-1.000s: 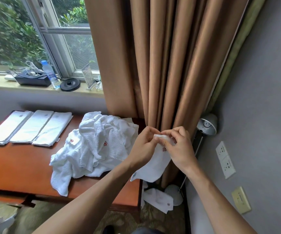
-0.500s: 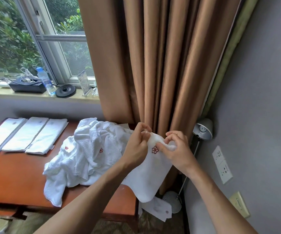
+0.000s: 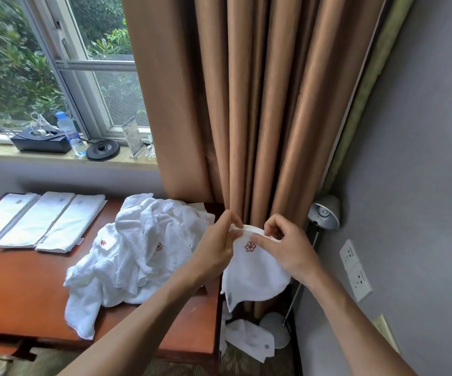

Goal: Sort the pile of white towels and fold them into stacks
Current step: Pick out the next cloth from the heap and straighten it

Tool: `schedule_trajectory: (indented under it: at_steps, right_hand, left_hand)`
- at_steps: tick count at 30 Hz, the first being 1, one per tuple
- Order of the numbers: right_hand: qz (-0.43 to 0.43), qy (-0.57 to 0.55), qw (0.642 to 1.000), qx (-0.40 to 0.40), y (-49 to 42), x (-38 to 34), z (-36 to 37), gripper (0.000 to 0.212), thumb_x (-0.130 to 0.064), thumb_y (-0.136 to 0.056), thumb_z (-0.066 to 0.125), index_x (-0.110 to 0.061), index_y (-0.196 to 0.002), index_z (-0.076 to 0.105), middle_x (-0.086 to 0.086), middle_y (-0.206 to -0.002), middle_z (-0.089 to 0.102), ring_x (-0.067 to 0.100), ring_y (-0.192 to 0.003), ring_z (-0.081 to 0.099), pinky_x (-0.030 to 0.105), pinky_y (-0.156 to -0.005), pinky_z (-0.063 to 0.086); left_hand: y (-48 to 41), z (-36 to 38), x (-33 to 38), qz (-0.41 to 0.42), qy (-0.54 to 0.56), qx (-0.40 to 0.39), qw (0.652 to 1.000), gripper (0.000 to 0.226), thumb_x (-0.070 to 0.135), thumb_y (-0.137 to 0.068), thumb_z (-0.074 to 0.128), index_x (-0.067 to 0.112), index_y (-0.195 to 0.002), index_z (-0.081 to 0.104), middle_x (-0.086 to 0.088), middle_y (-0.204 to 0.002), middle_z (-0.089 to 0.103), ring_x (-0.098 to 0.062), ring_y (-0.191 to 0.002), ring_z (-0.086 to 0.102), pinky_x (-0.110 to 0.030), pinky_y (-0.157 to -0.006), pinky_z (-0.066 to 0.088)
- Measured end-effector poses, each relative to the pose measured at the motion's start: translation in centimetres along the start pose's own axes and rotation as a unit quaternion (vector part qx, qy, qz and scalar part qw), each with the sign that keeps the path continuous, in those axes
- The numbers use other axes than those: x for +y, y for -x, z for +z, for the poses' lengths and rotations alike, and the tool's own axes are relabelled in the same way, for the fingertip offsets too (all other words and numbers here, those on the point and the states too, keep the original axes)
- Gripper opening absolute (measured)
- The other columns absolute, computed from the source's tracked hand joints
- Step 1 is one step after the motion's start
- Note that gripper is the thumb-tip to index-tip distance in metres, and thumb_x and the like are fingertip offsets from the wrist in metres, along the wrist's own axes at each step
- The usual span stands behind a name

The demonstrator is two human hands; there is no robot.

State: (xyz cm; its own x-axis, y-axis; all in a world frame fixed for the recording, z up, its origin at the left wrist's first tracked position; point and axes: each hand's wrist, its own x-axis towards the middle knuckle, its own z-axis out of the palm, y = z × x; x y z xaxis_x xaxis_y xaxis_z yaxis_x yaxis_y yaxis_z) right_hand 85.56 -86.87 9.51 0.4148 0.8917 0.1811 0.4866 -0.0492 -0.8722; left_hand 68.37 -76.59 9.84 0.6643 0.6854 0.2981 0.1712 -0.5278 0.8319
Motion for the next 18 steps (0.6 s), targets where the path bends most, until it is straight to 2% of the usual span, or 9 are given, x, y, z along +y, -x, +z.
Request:
schedule_trajectory:
  at_steps: [2,4,7,10,13,16,18]
  right_hand:
    - [-0.004,0.027,1.000,-0.011,-0.1,0.1,-0.5,0.024,-0.043,-0.084,0.083,-0.030,-0.086,0.062,-0.014,-0.075,0.058,0.004,-0.068,0.052,0.020,-0.060,0.041]
    - [-0.003,0.040,0.999,-0.026,-0.2,0.1,-0.9,0.015,-0.037,-0.085,0.081,-0.035,-0.090,0.068,-0.015,-0.087,0.061,0.004,-0.079,0.058,0.018,-0.065,0.044]
    - [0.011,0.012,0.998,-0.054,-0.1,0.4,-1.4,0.017,-0.028,-0.086,0.082,-0.038,-0.095,0.071,-0.017,-0.098,0.066,0.004,-0.088,0.063,0.014,-0.069,0.046]
    - [0.021,-0.004,0.998,-0.053,-0.3,0.4,-1.6,0.017,-0.027,-0.086,0.083,-0.038,-0.094,0.072,-0.015,-0.097,0.070,0.004,-0.087,0.065,0.011,-0.068,0.048]
    - [0.027,0.007,0.999,-0.045,-0.3,0.6,-1.5,0.015,-0.029,-0.086,0.083,-0.040,-0.091,0.073,-0.018,-0.096,0.070,0.002,-0.087,0.065,0.009,-0.067,0.047]
    - [0.025,0.017,0.999,-0.042,-0.4,0.7,-1.0,0.012,-0.031,-0.087,0.083,-0.039,-0.088,0.074,-0.021,-0.097,0.069,-0.001,-0.091,0.065,0.007,-0.070,0.046]
    - [0.026,0.015,0.998,-0.049,-0.5,0.7,-0.5,0.011,-0.029,-0.090,0.080,-0.038,-0.091,0.075,-0.022,-0.099,0.067,-0.002,-0.094,0.064,0.006,-0.072,0.046]
  left_hand:
    - [0.0,0.0,-0.1,-0.006,0.001,0.010,1.000,0.018,0.001,-0.102,0.048,0.018,-0.098,0.051,0.013,-0.080,0.057,-0.001,-0.070,0.051,-0.014,-0.063,0.041]
    - [-0.1,-0.2,-0.2,-0.016,0.008,0.021,1.000,0.019,0.001,-0.102,0.047,0.020,-0.098,0.050,0.016,-0.078,0.057,-0.001,-0.071,0.051,-0.012,-0.064,0.041]
    - [-0.6,-0.4,-0.5,-0.021,0.002,0.024,0.999,0.023,0.001,-0.102,0.046,0.023,-0.097,0.049,0.020,-0.074,0.055,-0.001,-0.069,0.050,-0.012,-0.062,0.040]
    - [-1.1,-0.8,-0.6,-0.017,-0.005,0.023,1.000,0.022,0.002,-0.102,0.046,0.023,-0.096,0.049,0.022,-0.072,0.055,0.001,-0.066,0.050,-0.010,-0.061,0.039]
    - [-0.9,-1.0,-0.9,-0.023,-0.006,0.017,1.000,0.023,0.005,-0.103,0.046,0.027,-0.096,0.050,0.014,-0.075,0.056,-0.003,-0.065,0.050,-0.013,-0.058,0.040]
    - [-0.5,-1.4,-1.4,-0.046,-0.002,0.030,0.998,0.024,0.009,-0.103,0.046,0.032,-0.096,0.049,0.004,-0.086,0.060,-0.013,-0.077,0.055,-0.017,-0.064,0.042]
    - [-0.4,-2.1,-1.8,-0.058,-0.007,0.038,0.998,0.027,0.009,-0.103,0.044,0.035,-0.095,0.049,0.005,-0.086,0.059,-0.014,-0.078,0.054,-0.017,-0.063,0.041]
